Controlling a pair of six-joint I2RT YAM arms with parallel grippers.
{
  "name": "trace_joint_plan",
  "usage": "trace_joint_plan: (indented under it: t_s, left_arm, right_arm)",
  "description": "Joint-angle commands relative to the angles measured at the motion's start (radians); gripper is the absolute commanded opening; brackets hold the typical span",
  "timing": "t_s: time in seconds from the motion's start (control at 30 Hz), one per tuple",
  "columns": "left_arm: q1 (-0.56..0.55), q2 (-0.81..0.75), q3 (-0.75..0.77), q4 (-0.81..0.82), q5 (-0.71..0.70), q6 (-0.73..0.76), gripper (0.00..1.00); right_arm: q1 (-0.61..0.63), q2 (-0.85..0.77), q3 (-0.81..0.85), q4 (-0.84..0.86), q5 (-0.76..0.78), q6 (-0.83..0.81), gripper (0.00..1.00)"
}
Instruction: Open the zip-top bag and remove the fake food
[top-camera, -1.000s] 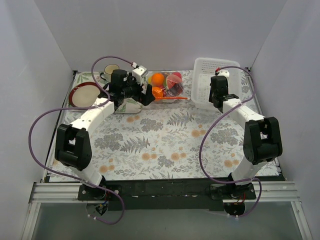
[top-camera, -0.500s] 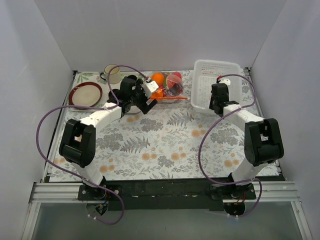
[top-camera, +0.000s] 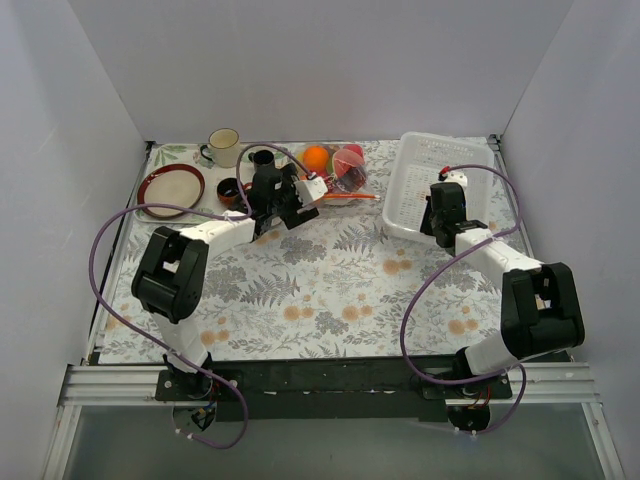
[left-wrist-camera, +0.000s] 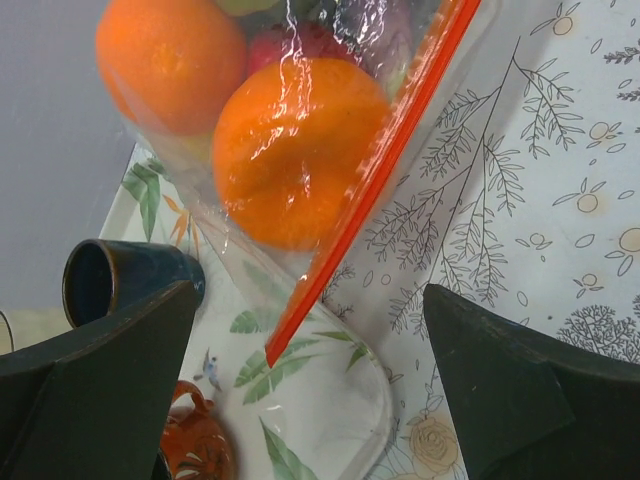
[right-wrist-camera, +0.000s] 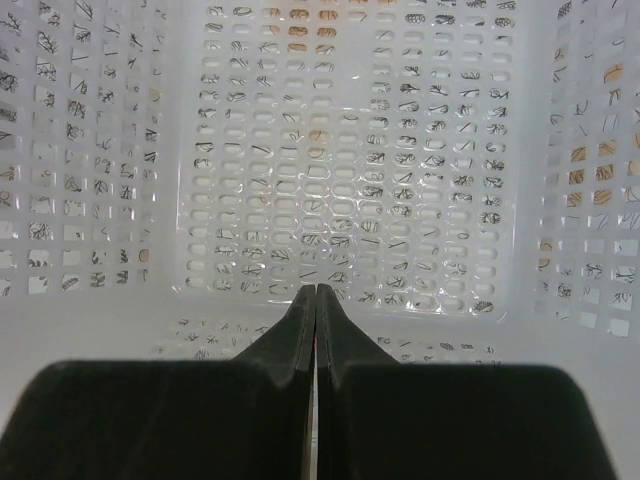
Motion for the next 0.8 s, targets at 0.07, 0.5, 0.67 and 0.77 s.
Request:
trace_joint_plan:
  t_s: [0.07,0.5,0.67,0.77]
  left_arm:
    - [-0.018,-0.006,0.033,0.089,-0.040,0.055,0.93]
    - [-0.026,0.009,0.073,0.012,-0.052,0.089,0.00]
    - [-0.026,-0.014,0.079,-0.030,-0.041,0.075,0.00]
    - [-0.029,-0.044,0.052,-0.037,-0.036,0.066,0.98]
  right_arm:
    - [0.000,-0.003,0.011,-0.064,-0.040,0.021,0.01]
    - [-0.001,-0.001,0.087,-0.092,-0.042,0.007,0.01]
    - [-0.003,-0.003,0.118,-0.094,-0.028,-0.013,0.01]
    - [-0.020,0.008,0.147,-0.097,-0.013,-0.025,0.01]
